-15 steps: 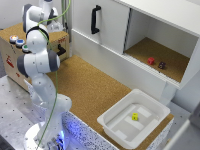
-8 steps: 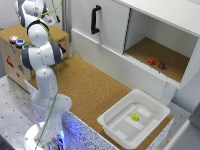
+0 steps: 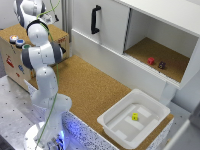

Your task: Push the red button to turn off the red light

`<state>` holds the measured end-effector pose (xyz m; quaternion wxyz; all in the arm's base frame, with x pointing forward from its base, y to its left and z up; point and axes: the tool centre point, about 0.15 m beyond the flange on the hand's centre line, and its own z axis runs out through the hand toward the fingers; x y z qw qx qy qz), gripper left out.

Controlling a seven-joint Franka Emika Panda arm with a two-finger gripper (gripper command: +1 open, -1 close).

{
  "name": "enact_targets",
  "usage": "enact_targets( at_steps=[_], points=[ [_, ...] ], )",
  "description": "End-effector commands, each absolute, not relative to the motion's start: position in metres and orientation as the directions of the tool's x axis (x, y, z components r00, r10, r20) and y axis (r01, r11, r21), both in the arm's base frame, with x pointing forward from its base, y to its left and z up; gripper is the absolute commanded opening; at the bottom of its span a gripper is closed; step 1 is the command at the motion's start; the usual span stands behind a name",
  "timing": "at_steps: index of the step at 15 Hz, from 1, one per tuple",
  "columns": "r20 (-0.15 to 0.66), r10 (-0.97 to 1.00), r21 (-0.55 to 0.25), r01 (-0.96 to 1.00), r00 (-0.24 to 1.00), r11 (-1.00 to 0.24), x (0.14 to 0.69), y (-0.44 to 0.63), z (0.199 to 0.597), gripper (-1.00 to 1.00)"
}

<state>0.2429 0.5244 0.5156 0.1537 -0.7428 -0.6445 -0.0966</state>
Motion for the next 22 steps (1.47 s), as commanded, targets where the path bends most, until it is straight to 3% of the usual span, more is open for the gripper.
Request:
enact_targets(
  at_steps=[1,3,5,7,10,13,14,15,22],
  points=[
    [-0.053,0.979,-0.185,0.962,0.197,-0.203,0.192,0.559,0.532,1.00],
    [-0.098,0.975,-0.161,0.964,0.199,-0.213,0.175,0.574,0.544,1.00],
    [-0.213,0.958,-0.067,0.976,0.191,-0.209,0.161,0.596,0.543,1.00],
    [-0.240,0.952,-0.019,0.980,0.188,-0.198,0.152,0.614,0.534,1.00],
    [-0.196,0.960,-0.050,0.975,0.202,-0.215,0.152,0.631,0.520,1.00],
    [-0.115,0.956,-0.061,0.959,0.270,-0.278,0.155,0.630,0.515,1.00],
    [-0.052,0.954,-0.068,0.952,0.294,-0.297,0.156,0.627,0.516,1.00],
    [-0.035,0.950,-0.047,0.949,0.309,-0.311,0.157,0.627,0.517,-1.00],
    [-0.019,0.946,0.030,0.946,0.324,-0.323,0.152,0.625,0.509,-1.00]
  ],
)
